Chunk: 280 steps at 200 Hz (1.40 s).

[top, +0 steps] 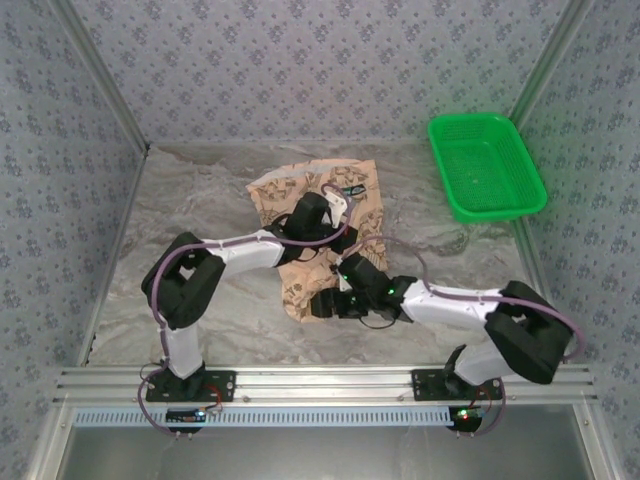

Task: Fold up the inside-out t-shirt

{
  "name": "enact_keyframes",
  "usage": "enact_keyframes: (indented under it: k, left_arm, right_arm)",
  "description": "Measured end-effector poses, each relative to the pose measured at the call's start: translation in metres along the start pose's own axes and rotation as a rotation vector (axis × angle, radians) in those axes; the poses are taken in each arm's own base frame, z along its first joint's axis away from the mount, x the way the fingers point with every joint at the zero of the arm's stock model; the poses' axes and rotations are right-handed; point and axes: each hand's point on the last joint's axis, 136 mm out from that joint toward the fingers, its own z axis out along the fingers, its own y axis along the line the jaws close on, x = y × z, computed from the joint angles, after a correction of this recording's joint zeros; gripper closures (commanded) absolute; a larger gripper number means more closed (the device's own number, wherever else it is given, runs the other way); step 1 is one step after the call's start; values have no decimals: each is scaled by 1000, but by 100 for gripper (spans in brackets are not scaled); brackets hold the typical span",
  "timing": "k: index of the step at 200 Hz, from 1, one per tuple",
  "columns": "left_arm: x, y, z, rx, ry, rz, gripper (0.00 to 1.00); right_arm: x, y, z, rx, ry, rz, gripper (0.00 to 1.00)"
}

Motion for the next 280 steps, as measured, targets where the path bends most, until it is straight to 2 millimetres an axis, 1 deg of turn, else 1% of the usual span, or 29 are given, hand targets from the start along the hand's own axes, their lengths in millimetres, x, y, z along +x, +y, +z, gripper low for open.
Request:
enact_keyframes:
  k: [12,33,41,50,68,80,89,101,116,125,129,132,136,141,144,151,156,171,175,178,183,186,200,214,220,236,256,267,280]
  left_arm:
    - [-1,0,1,10,-4,-13,100]
    - [-2,2,1,16,-9,-29,100]
    - [-3,4,1,15,-11,-34,100]
    - [-5,8,0,11,-15,-41,100]
    - [-11,19,-4,-12,-18,-58,100]
    - [-22,32,-10,-54,-22,-77,100]
    - [-40,40,-16,-91,-40,-87,100]
    - [-74,45,-30,-148,-94,-89,100]
    - [-126,43,-60,-217,-200,-77,100]
    - [-159,37,-90,-266,-285,-70,100]
    - [-169,33,-101,-277,-315,-71,100]
    - [-180,28,-115,-293,-350,-67,100]
    - [-190,23,-128,-302,-379,-65,100]
    - [-203,15,-147,-315,-421,-62,100]
    - [-212,8,-162,-322,-455,-60,100]
    - [-226,-4,-187,-329,-507,-55,100]
    - [-237,-16,-210,-332,-554,-50,100]
    - [-256,-47,-270,-325,-665,-36,100]
    - [-257,-54,-282,-323,-687,-34,100]
    - [-258,-61,-296,-320,-709,-32,100]
    - [-258,-68,-309,-319,-728,-31,100]
    - [-257,-74,-321,-315,-747,-31,100]
    - [-250,-95,-358,-299,-799,-34,100]
    - [-238,-110,-384,-284,-835,-41,100]
    - [-233,-115,-392,-277,-844,-41,100]
    - [-222,-123,-404,-262,-857,-50,100]
    - [-219,-126,-405,-258,-859,-59,100]
    - [-220,-122,-399,-273,-854,-63,100]
    - [-222,-115,-387,-307,-841,-60,100]
  right_arm:
    - [-3,-6,8,27,-4,10,42]
    - [-2,-16,19,59,5,22,83]
    - [-1,-17,20,61,7,22,93]
    - [-1,-16,20,65,3,16,100]
    - [-5,-17,7,101,-20,-1,100]
    - [-15,-15,-12,133,-53,-22,100]
    - [-29,-12,-30,153,-92,-37,100]
    - [-59,-4,-61,184,-173,-64,100]
    - [-101,12,-105,226,-287,-135,100]
    - [-121,26,-131,251,-346,-211,100]
    - [-130,34,-144,261,-371,-245,100]
    - [-134,41,-152,266,-383,-282,100]
    - [-141,50,-164,273,-407,-320,100]
    - [-147,59,-177,284,-425,-377,100]
    - [-150,66,-185,289,-437,-411,100]
    - [-156,79,-202,310,-464,-490,100]
    - [-159,86,-213,329,-481,-540,100]
    - [-162,106,-244,389,-525,-694,100]
    - [-162,111,-251,403,-533,-730,100]
    - [-162,114,-257,409,-540,-756,100]
    - [-161,120,-265,419,-550,-795,100]
    - [-161,124,-270,422,-555,-820,100]
    - [-161,140,-291,435,-591,-906,100]
    - [-161,155,-312,444,-635,-970,100]
    - [-162,161,-320,445,-654,-992,100]
    - [-162,175,-339,441,-698,-1045,100]
    - [-163,188,-359,428,-745,-1087,100]
    - [-170,186,-366,434,-766,-1089,100]
    - [-185,174,-371,463,-778,-1060,100]
